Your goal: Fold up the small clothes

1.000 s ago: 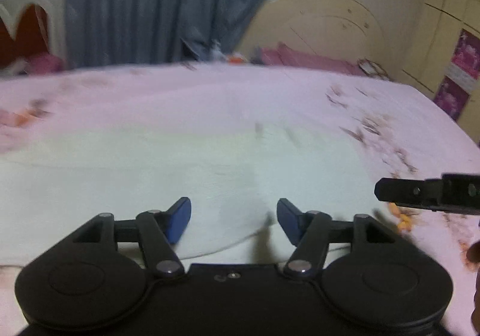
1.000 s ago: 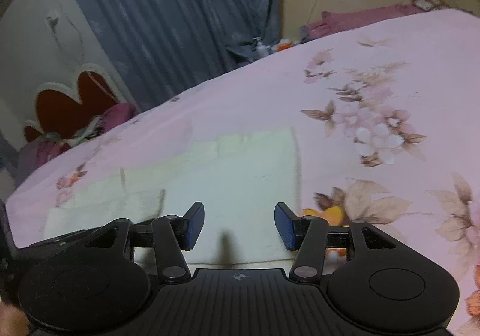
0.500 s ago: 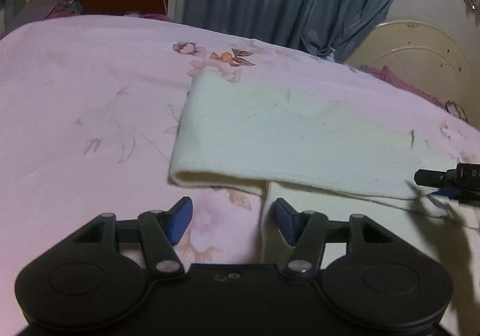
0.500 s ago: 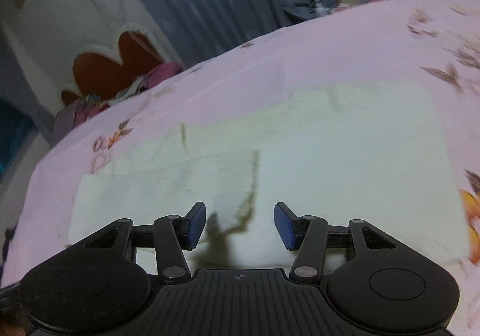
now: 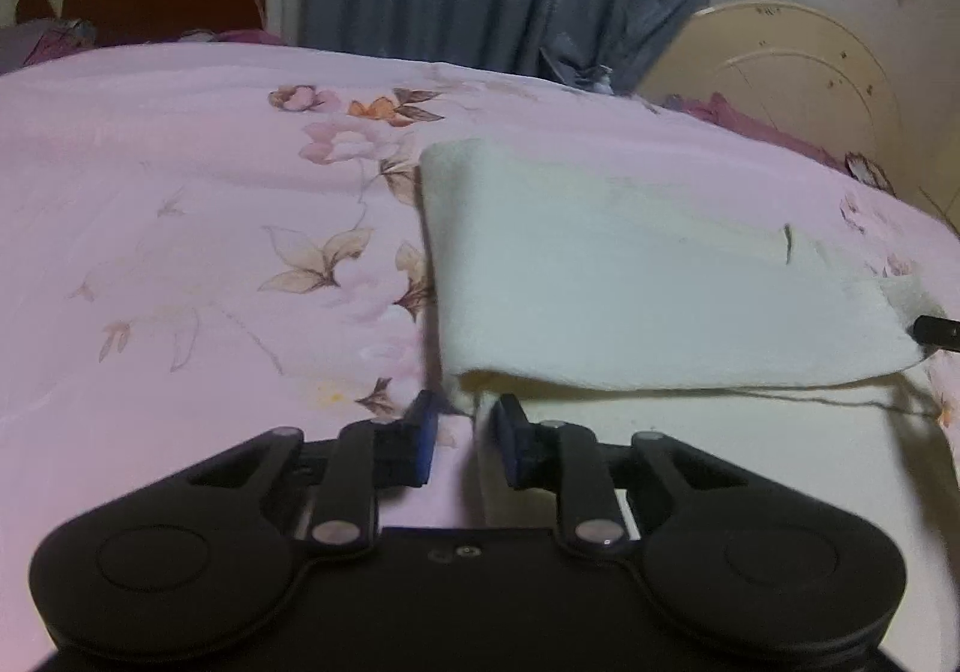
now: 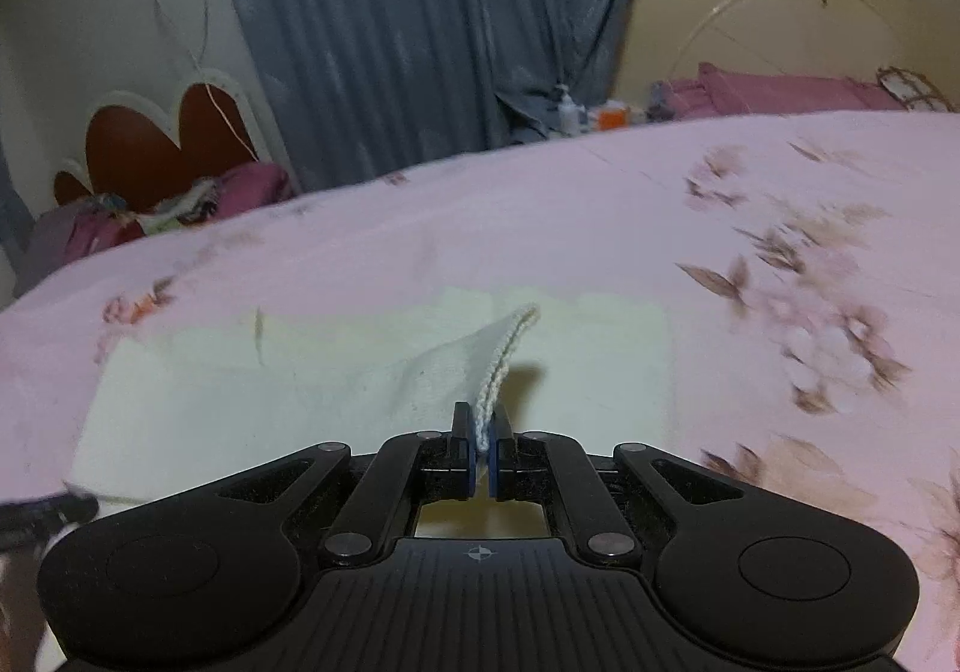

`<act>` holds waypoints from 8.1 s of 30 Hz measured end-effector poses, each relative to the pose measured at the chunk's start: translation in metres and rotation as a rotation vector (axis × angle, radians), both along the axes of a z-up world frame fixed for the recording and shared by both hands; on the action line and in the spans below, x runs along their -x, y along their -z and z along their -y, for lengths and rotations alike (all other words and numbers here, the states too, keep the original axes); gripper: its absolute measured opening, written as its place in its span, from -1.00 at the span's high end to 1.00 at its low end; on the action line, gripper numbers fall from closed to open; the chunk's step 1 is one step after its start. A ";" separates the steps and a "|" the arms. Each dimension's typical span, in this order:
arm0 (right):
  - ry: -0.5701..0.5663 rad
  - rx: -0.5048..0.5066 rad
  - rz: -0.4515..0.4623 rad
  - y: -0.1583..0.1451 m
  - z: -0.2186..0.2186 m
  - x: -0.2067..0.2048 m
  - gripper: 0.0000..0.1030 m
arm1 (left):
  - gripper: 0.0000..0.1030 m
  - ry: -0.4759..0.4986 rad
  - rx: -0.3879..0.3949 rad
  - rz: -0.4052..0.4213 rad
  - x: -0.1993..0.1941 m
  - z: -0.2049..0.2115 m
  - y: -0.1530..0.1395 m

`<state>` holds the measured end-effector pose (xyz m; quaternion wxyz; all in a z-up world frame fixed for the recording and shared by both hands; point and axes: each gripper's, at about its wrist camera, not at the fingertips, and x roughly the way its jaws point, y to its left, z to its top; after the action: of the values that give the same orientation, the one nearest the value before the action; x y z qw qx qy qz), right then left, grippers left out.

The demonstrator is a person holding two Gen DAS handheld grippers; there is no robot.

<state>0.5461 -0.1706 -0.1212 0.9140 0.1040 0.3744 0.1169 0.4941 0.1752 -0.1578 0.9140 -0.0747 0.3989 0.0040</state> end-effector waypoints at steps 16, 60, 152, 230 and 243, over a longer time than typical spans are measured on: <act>0.076 -0.001 -0.012 -0.001 0.021 0.011 0.95 | 0.68 0.034 -0.022 -0.005 -0.005 0.004 0.002; 0.053 0.103 0.041 0.005 -0.056 -0.028 -0.03 | -0.61 0.134 -0.075 0.246 -0.048 0.038 -0.023; -0.057 -0.522 -0.070 -0.018 0.134 0.279 0.93 | 0.93 0.018 0.583 0.139 0.258 -0.023 -0.003; -0.054 0.154 -0.003 0.039 0.047 -0.093 0.41 | 0.36 0.174 0.077 0.122 -0.122 0.010 0.011; -0.026 0.166 0.141 -0.003 0.040 -0.062 0.39 | -0.36 0.186 -0.086 0.237 -0.090 0.045 -0.017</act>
<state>0.6083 -0.2106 -0.1186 0.9419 0.0147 0.3189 0.1044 0.5844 0.1302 -0.1409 0.9534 0.0019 0.2929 -0.0726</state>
